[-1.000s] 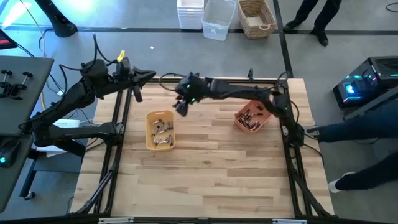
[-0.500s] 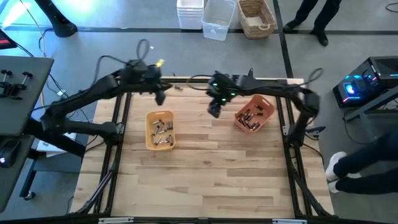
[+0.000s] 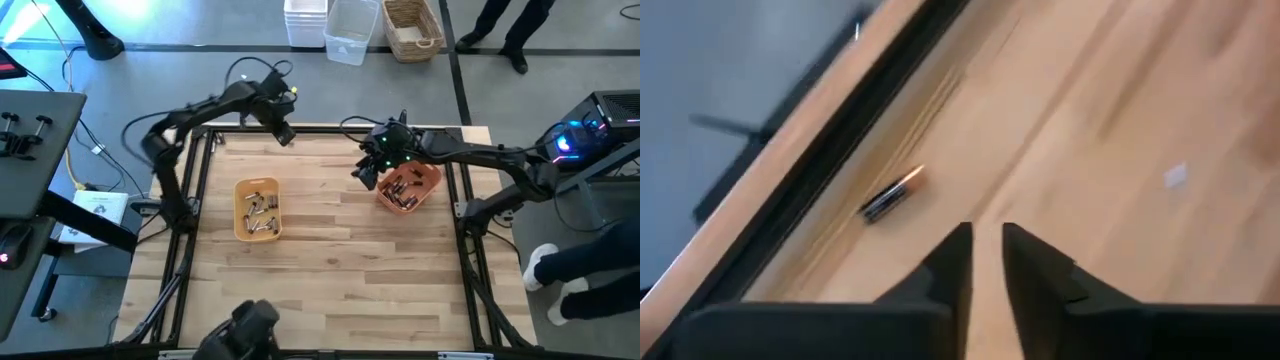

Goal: Sort batteries
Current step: Put the black battery into the orange bin

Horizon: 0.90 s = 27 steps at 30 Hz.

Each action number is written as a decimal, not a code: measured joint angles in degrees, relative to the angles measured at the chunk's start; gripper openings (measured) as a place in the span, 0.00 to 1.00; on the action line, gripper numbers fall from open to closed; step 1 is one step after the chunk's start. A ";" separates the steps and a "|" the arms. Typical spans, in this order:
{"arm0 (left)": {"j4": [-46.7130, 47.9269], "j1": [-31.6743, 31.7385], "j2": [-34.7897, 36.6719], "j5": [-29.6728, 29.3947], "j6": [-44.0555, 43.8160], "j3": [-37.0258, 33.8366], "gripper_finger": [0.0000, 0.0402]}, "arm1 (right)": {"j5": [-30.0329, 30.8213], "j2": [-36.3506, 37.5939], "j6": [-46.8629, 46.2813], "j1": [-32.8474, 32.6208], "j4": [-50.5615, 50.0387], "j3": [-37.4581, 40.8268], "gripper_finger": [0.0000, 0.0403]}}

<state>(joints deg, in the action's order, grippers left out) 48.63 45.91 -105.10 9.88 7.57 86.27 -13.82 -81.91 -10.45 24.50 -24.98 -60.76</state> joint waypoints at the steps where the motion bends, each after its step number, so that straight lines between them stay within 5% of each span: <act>1: 1.90 0.45 -2.45 -0.29 1.50 1.76 0.15 | -0.22 -0.02 0.11 0.00 0.06 0.17 0.46; 7: 7.18 0.83 -12.61 -11.42 13.48 8.43 0.36 | -0.32 -0.28 -0.48 -0.03 1.31 0.20 0.46; 11: 7.20 0.81 -16.53 -7.96 21.44 10.50 0.45 | 0.12 -0.27 -3.52 0.07 4.71 0.20 0.46; 27: 3.71 1.31 -22.66 -8.05 27.56 10.69 0.46 | 1.79 -0.28 -4.83 0.24 10.08 0.20 0.46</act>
<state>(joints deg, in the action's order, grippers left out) 52.34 47.22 -127.76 1.83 35.13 96.97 -12.02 -82.19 -15.28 24.73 -14.89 -60.55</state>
